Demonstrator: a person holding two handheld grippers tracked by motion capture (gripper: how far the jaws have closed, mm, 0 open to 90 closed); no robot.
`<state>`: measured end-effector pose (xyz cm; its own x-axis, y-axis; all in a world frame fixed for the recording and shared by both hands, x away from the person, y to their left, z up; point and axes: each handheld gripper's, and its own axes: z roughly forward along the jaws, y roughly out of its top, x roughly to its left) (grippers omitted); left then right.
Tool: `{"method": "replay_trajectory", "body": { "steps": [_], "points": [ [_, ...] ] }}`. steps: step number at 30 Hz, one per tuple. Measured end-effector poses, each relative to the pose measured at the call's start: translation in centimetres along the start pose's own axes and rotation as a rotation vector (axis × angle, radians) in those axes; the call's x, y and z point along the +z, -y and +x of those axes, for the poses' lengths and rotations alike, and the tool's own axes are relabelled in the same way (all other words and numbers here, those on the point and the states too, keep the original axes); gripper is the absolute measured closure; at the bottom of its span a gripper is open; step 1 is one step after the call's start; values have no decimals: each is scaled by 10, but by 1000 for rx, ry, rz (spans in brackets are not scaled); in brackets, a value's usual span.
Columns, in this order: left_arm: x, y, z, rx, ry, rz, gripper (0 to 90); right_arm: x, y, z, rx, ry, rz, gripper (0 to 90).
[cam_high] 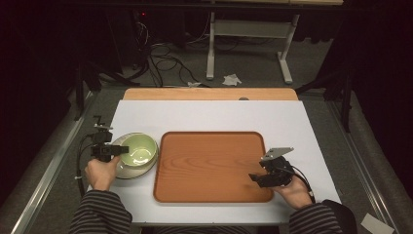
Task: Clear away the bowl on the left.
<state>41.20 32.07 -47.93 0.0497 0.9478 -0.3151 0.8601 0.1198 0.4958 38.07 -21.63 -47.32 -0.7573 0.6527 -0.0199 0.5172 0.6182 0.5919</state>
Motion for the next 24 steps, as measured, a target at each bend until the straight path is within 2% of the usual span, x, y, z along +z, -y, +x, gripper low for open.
{"method": "replay_trajectory", "body": {
  "steps": [4,6,8,13,19,24],
  "points": [
    [-2,-2,-3,9,7,-16,830,0,0,1,2,3,4,371],
    [-5,-3,-6,35,-13,-21,829,0,0,0,0,1,2,371],
    [-7,-4,-7,44,-13,-25,829,0,0,0,0,1,2,372],
    [-18,-5,-10,25,42,-87,830,0,0,0,-1,1,1,372],
    [-27,-8,-25,77,82,-117,830,0,0,1,0,5,0,372],
    [-26,-8,-35,113,107,-101,829,0,0,1,2,6,3,372]
  ]
}}
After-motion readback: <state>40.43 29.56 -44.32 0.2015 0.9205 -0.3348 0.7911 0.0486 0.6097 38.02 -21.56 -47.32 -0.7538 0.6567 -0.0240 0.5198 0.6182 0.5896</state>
